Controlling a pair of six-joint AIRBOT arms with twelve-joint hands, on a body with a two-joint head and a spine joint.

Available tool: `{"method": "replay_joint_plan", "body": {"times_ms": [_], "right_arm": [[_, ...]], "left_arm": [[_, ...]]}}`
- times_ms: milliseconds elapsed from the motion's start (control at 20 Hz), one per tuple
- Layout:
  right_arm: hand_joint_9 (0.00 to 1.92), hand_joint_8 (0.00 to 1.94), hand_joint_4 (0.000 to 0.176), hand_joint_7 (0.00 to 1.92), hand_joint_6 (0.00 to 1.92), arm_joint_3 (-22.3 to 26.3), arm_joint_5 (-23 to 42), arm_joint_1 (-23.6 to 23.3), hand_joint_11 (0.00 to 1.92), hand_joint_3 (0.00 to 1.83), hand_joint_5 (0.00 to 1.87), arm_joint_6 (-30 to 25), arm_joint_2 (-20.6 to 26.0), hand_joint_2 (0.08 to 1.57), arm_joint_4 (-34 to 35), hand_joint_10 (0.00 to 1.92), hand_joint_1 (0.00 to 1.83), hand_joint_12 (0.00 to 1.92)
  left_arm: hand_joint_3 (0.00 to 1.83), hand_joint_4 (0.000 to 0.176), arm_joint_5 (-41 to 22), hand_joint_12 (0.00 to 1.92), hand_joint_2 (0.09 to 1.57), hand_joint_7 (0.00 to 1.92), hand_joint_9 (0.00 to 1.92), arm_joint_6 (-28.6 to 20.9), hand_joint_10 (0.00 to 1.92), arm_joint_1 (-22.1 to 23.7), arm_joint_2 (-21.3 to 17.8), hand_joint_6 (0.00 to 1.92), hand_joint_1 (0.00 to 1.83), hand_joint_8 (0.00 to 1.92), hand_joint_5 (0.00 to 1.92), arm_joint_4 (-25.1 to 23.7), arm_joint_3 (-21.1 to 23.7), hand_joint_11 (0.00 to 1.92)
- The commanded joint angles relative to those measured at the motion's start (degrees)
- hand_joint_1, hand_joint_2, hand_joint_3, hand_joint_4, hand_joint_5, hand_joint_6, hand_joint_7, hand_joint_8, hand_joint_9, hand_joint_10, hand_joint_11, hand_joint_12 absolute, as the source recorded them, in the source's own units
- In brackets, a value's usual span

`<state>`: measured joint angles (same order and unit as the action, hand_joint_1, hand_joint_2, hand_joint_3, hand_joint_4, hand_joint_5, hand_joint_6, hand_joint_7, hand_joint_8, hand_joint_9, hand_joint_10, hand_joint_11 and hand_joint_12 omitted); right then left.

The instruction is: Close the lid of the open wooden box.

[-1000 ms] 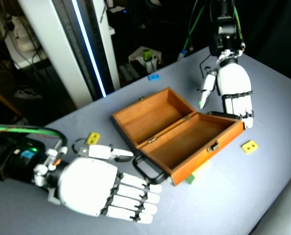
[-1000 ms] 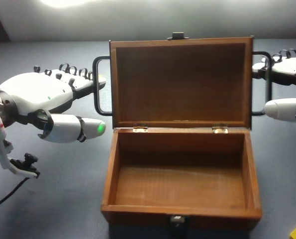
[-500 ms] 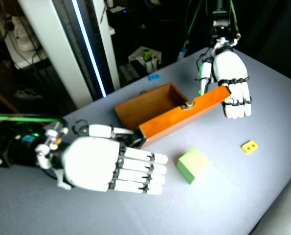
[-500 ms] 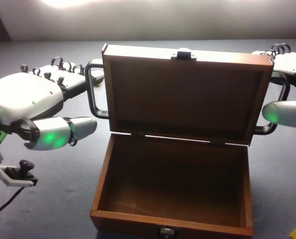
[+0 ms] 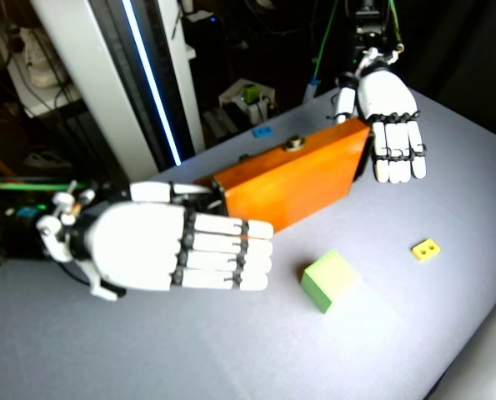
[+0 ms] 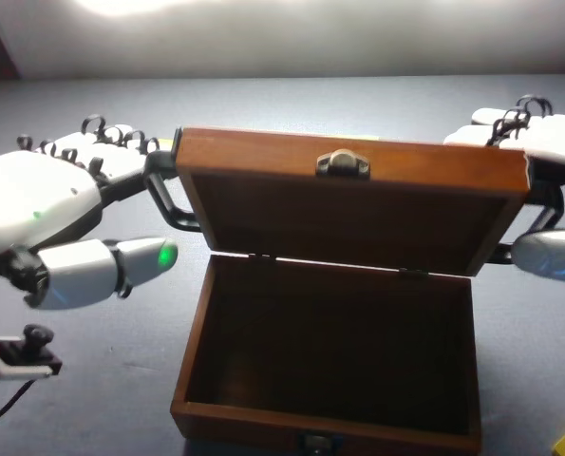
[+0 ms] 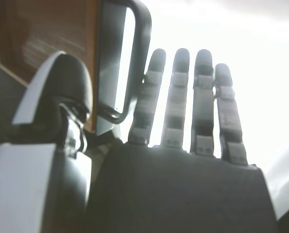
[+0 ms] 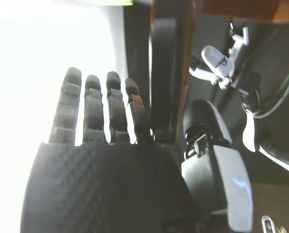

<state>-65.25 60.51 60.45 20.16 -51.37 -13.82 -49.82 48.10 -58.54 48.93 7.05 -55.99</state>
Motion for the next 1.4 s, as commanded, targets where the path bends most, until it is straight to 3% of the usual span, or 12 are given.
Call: {"method": "replay_joint_plan", "body": {"times_ms": [0, 350, 900, 950, 1000, 1050, 1100, 1150, 1200, 1350], "right_arm": [[0.02, 0.01, 0.000, 0.12, 0.00, 0.5, 7.4, -0.3, 0.10, 0.00, 0.12, -0.4, 0.0, 1.34, 1.3, 0.00, 0.08, 0.03], [0.01, 0.00, 0.000, 0.08, 0.00, 1.2, 8.7, 0.2, 0.07, 0.00, 0.09, -1.3, 0.0, 1.34, 0.4, 0.00, 0.09, 0.01], [0.00, 0.00, 0.000, 0.06, 0.00, 3.1, 11.3, 0.2, 0.07, 0.00, 0.06, -1.8, 1.5, 1.31, -1.1, 0.00, 0.11, 0.02], [0.00, 0.00, 0.061, 0.00, 0.00, 3.4, 11.3, 0.3, 0.10, 0.00, 0.01, -1.8, 2.1, 1.20, -1.4, 0.00, 0.30, 0.03], [0.00, 0.00, 0.061, 0.00, 0.00, 3.8, 11.3, 0.4, 0.10, 0.00, 0.01, -1.8, 2.7, 1.20, -1.8, 0.00, 0.30, 0.03], [0.00, 0.00, 0.092, 0.00, 0.00, 4.2, 11.3, 0.7, 0.14, 0.00, 0.00, -1.8, 3.3, 1.13, -2.0, 0.00, 0.37, 0.06], [0.00, 0.00, 0.092, 0.00, 0.00, 4.3, 11.3, 0.9, 0.14, 0.00, 0.00, -1.8, 3.5, 1.13, -2.1, 0.00, 0.37, 0.06], [0.00, 0.00, 0.130, 0.00, 0.00, 4.7, 11.3, 1.3, 0.13, 0.00, 0.00, -1.8, 4.0, 1.11, -2.1, 0.00, 0.38, 0.06], [0.00, 0.00, 0.155, 0.00, 0.00, 5.2, 11.5, 1.8, 0.02, 0.00, 0.00, -1.8, 4.5, 1.07, -2.2, 0.00, 0.45, 0.01], [0.00, 0.00, 0.142, 0.00, 0.00, 5.7, 11.9, 2.7, 0.00, 0.00, 0.00, -1.8, 5.3, 1.05, -2.0, 0.00, 0.50, 0.00]], "left_arm": [[0.00, 0.000, -8.4, 0.05, 1.36, 0.15, 0.16, -0.2, 0.00, -0.2, -0.6, 0.00, 0.00, 0.00, 0.15, 1.2, 0.4, 0.10], [0.00, 0.000, -12.3, 0.09, 1.37, 0.17, 0.18, -1.7, 0.01, -6.9, -0.6, 0.01, 0.00, 0.00, 0.17, 3.7, 3.0, 0.16], [0.00, 0.000, -14.3, 0.10, 1.36, 0.15, 0.18, -2.0, 0.00, -8.8, 0.3, 0.01, 0.00, 0.00, 0.17, 5.8, 3.2, 0.15], [0.00, 0.000, -14.3, 0.11, 1.35, 0.16, 0.19, -2.0, 0.01, -8.8, 0.3, 0.01, 0.00, 0.01, 0.18, 5.8, 3.2, 0.16], [0.00, 0.000, -14.3, 0.11, 1.35, 0.16, 0.19, -2.0, 0.01, -8.8, 0.3, 0.01, 0.00, 0.01, 0.18, 5.8, 3.2, 0.16], [0.00, 0.000, -14.3, 0.11, 1.35, 0.16, 0.19, -2.0, 0.01, -8.8, 0.4, 0.01, 0.00, 0.01, 0.18, 5.8, 3.1, 0.16], [0.00, 0.000, -14.3, 0.11, 1.35, 0.16, 0.19, -2.0, 0.01, -8.8, 0.4, 0.01, 0.00, 0.01, 0.18, 5.8, 3.1, 0.16], [0.00, 0.000, -14.3, 0.11, 1.34, 0.16, 0.19, -2.0, 0.00, -8.8, 0.5, 0.01, 0.00, 0.00, 0.17, 5.8, 3.1, 0.16], [0.00, 0.000, -14.3, 0.11, 1.34, 0.16, 0.19, -2.0, 0.00, -8.8, 0.5, 0.00, 0.00, 0.00, 0.17, 5.8, 3.1, 0.15], [0.00, 0.000, -14.3, 0.12, 1.36, 0.16, 0.20, -2.1, 0.01, -8.8, 0.8, 0.00, 0.00, 0.01, 0.18, 5.8, 3.0, 0.16]]}}
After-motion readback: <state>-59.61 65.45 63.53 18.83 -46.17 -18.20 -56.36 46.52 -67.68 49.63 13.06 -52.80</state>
